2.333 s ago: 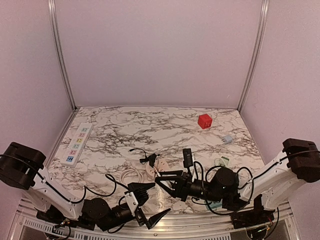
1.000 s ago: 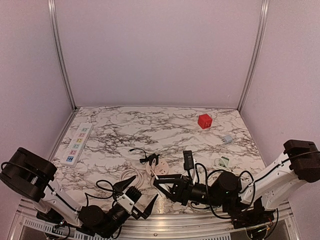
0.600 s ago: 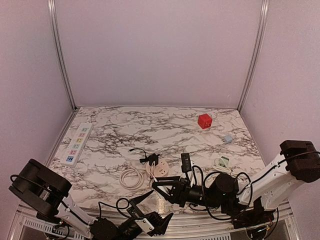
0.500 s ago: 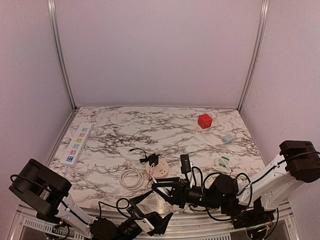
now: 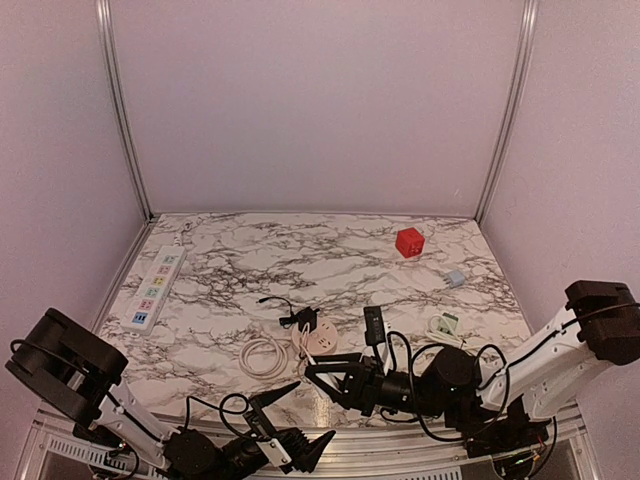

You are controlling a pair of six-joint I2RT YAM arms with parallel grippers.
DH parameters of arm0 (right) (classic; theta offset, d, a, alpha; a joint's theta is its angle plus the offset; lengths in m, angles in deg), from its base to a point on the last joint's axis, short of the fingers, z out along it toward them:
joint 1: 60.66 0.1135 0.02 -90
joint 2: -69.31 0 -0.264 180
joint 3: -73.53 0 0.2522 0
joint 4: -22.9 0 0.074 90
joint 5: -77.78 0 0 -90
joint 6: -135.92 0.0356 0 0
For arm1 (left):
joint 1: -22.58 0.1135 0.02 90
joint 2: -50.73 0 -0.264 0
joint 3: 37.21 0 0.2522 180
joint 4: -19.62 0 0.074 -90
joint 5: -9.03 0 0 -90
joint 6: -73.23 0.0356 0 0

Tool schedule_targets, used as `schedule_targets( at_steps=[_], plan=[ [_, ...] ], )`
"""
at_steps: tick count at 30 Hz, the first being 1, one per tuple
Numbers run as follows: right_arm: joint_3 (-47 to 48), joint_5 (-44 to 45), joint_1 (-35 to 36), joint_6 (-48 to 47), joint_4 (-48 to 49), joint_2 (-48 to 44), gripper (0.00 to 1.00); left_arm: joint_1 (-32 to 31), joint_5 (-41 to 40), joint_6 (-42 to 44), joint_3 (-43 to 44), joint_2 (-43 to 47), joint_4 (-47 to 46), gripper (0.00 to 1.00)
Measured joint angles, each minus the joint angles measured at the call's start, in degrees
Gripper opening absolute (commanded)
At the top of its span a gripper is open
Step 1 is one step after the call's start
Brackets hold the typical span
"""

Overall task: Insert the plug
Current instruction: Adjust the plug.

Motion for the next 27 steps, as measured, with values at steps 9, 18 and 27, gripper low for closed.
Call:
schedule_targets(
  at_steps=[9, 18, 27],
  plan=[
    [-0.35, -1.92, 0.17, 0.26, -0.09, -0.35, 0.3, 0.0, 0.9, 0.02, -0.42, 0.9, 0.0, 0.99],
    [-0.17, -7.93, 1.36, 1.75, 2.8, 6.38, 0.27, 0.0, 0.92, 0.0, -0.33, 1.01, 0.02, 0.99],
    [-0.31, -8.41, 1.38, 3.06, 8.52, 9.44, 0.27, 0.0, 1.55, -0.85, -0.83, 1.86, 0.0, 0.99]
  ],
)
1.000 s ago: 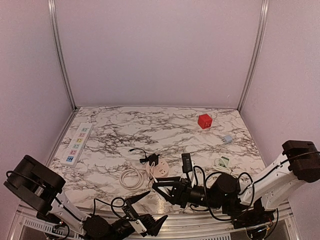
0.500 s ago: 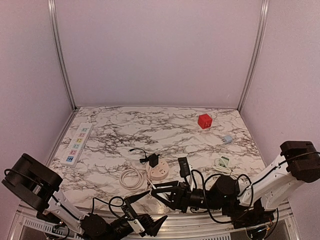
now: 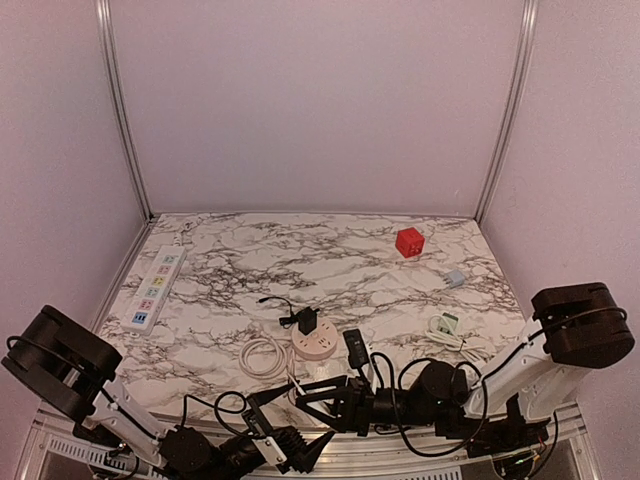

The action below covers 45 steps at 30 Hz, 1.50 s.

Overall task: Insert the plug
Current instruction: Adjust the plug.

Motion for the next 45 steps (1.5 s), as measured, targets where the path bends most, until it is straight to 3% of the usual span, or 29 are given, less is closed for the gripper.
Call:
schedule_targets(
  at_steps=[11, 20, 27, 38, 45],
  plan=[
    [0.02, 0.15, 0.33, 2.56, 7.34, 4.79, 0.25, -0.02, -1.18, -0.28, 1.14, -0.33, 0.35, 0.99],
    [0.04, 3.26, 1.81, 4.07, 7.78, 7.52, 0.25, -0.24, -6.78, -0.24, 3.8, -3.15, 2.1, 0.99],
    [-2.05, 5.75, 2.97, 4.74, 7.89, 6.38, 0.25, -0.22, -6.93, -0.42, 4.11, -2.56, 3.15, 0.98],
    [-3.43, 10.08, 4.55, 3.61, 7.87, 2.16, 0.28, 0.04, -7.13, -1.36, 6.36, -2.25, 3.41, 0.88],
    [-3.76, 13.05, 4.7, 3.13, 7.87, -0.11, 0.3, 0.74, -5.51, -5.29, 3.02, 1.53, 3.91, 0.88]
  ],
)
